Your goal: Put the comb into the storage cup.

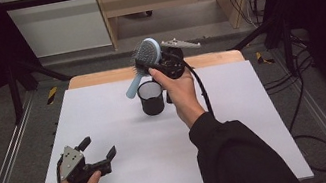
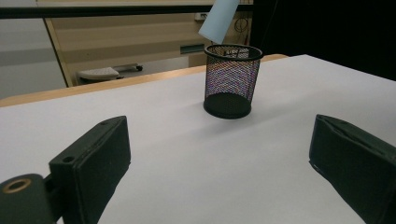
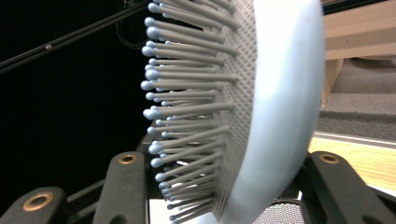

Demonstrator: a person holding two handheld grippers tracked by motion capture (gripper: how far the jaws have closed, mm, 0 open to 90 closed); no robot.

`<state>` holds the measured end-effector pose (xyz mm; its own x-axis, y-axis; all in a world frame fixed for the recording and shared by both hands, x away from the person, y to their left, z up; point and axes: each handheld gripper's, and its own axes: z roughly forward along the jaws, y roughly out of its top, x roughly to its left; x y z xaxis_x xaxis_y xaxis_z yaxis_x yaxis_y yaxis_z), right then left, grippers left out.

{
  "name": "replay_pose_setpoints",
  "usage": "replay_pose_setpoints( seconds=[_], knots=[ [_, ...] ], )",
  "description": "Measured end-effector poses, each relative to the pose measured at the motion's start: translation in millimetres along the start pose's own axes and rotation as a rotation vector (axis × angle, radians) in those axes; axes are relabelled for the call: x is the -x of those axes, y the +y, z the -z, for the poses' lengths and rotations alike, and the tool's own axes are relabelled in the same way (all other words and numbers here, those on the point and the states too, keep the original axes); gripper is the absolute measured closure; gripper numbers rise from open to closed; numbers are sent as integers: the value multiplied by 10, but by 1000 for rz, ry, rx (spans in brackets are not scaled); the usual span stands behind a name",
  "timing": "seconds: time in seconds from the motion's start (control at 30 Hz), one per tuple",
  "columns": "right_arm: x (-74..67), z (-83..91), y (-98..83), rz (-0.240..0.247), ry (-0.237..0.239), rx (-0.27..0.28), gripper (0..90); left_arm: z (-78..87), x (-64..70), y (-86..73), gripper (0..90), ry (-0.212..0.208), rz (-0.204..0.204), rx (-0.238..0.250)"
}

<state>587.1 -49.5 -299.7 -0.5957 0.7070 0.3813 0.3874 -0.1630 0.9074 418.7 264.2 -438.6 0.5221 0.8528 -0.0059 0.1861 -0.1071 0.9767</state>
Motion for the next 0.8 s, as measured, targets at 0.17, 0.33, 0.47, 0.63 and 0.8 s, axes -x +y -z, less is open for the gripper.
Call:
replay_pose_setpoints(
  seconds=[0.17, 0.33, 0.47, 0.63, 0.8],
  knots=[
    [20, 8, -1, 4, -10, 5, 514, -2, 5, 0, 55, -3, -3, -2],
    [49, 9, 8, 2, -23, 9, 512, -4, 6, -1, 56, -4, -4, -2],
    [80, 16, 12, 8, -38, 8, 512, -2, 3, -1, 54, -2, -2, -1],
    [113, 30, 22, 5, -45, 17, 512, -3, 5, -1, 54, -3, -3, -1],
    [139, 42, 27, 16, -56, 22, 512, -3, 9, 0, 54, -4, -6, -2]
  ],
)
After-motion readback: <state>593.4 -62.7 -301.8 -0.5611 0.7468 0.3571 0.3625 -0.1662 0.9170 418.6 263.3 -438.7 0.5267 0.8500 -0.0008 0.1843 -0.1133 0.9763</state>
